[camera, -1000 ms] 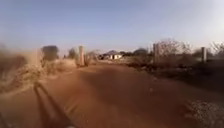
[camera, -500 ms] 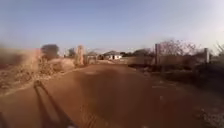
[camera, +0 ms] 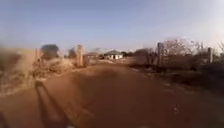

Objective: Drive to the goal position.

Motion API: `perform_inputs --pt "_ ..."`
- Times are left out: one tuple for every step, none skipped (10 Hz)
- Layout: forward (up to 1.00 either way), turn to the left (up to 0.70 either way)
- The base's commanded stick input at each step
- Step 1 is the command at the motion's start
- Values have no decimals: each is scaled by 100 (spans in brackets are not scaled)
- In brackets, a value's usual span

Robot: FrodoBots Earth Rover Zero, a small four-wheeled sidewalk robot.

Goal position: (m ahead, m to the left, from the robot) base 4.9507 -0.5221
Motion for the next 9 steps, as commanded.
perform_inputs --pt "70 0" --pt "70 0" --pt "70 0" --pt "70 0" --pt "70 0" --pt "70 0" --pt "70 0" --pt "70 0" --pt "70 0"
